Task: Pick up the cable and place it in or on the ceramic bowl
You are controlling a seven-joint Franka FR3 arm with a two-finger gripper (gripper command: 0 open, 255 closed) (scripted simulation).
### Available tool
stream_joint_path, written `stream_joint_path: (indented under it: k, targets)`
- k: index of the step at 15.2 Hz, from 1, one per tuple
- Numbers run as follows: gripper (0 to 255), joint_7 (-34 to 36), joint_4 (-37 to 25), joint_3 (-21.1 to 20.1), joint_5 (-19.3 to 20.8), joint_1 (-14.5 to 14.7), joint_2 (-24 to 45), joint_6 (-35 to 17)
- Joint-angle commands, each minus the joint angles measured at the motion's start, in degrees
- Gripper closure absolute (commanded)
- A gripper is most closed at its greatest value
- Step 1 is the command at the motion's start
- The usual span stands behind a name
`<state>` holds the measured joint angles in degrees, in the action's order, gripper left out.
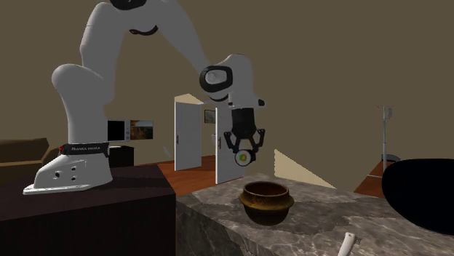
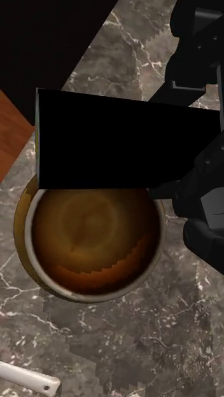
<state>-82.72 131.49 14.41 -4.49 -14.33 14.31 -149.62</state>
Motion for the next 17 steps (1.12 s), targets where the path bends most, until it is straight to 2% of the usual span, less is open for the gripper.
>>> stream_joint_path:
  k: [1, 5, 17]
  targets:
    - [255, -2.68, -4.32, -0.05, -1.39, -1.77, 2.94, 1.46]
    - [255, -6.79, -12.58, -0.25, -3.33, -5.18, 8.23, 4.59]
    - [255, -8.66, -13.09, -2.41, -6.13, -6.82, 15.73, -2.30]
